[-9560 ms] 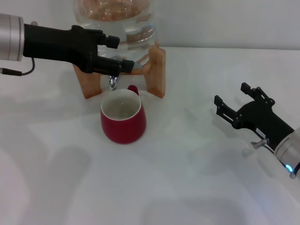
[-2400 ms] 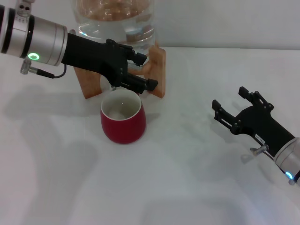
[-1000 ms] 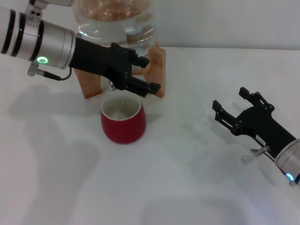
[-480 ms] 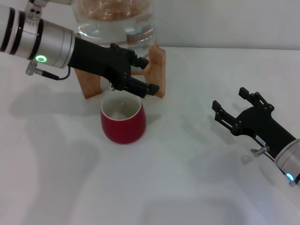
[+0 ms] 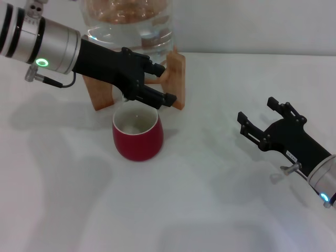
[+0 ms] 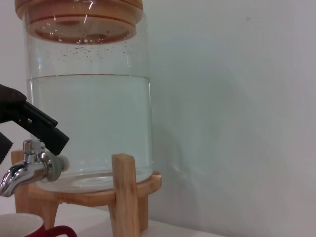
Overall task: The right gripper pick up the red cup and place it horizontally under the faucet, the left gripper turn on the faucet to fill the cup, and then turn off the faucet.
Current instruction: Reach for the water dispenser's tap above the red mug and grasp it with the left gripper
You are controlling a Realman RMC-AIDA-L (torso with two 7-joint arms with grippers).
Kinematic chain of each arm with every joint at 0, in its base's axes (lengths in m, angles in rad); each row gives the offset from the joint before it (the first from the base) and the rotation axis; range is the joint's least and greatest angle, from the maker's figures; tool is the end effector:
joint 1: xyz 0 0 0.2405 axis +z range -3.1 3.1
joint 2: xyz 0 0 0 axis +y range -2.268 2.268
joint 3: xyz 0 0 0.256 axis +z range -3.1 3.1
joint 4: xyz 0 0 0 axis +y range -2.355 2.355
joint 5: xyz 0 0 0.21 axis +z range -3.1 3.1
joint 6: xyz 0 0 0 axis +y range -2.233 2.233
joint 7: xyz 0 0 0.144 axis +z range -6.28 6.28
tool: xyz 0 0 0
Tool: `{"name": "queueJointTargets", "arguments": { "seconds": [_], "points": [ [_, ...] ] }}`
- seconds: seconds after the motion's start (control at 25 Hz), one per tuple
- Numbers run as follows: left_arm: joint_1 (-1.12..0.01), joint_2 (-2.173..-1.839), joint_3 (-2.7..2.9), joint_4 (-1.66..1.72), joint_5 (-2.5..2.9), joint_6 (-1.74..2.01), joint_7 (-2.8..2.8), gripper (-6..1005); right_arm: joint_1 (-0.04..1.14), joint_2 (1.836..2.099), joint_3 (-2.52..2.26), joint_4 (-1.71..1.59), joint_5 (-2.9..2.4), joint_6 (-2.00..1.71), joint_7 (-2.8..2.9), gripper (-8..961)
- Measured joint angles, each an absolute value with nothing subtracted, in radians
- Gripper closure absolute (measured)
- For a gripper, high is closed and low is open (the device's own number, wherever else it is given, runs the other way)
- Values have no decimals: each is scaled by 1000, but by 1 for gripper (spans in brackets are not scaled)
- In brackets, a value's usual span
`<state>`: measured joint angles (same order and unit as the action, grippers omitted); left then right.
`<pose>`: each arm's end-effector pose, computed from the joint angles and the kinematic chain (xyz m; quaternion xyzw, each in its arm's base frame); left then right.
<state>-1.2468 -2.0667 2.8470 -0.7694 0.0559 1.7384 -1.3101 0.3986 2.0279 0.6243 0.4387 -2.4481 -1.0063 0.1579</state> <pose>-0.1551 0.4130 0.0294 -0.9874 -0.1139 -0.0797 0.0758 0.2727 0.3144 -0.0793 -0.8125 0.2026 0.3111 0.4494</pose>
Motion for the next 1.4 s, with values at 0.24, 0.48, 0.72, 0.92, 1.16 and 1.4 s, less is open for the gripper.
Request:
{"name": "queueJointTargets", "arguments": {
  "seconds": [0.24, 0.48, 0.72, 0.92, 1.16, 1.4],
  "points": [
    [-1251, -2066, 2847, -781, 64, 1755, -1314, 113, 399, 2028, 624, 439, -2448, -1006, 158, 120],
    [-1257, -2066, 2847, -785, 83, 1757, -1320, 113, 399, 2028, 624, 439, -2450, -1006, 158, 120],
    [-1258, -2066, 2847, -786, 94, 1764, -1321, 113, 399, 2028, 624, 440, -2450, -1006, 158, 120],
    [-1260, -2060, 2848, -785, 98, 1780, -1321, 113, 401, 2028, 624, 440, -2450, -1006, 158, 121],
    [-1260, -2054, 2849, -785, 104, 1793, -1321, 113, 402, 2028, 624, 438, -2448, -1006, 158, 121],
    [-1264, -2052, 2849, -785, 120, 1795, -1321, 113, 404, 2028, 624, 437, -2447, -1006, 158, 121]
  ]
}}
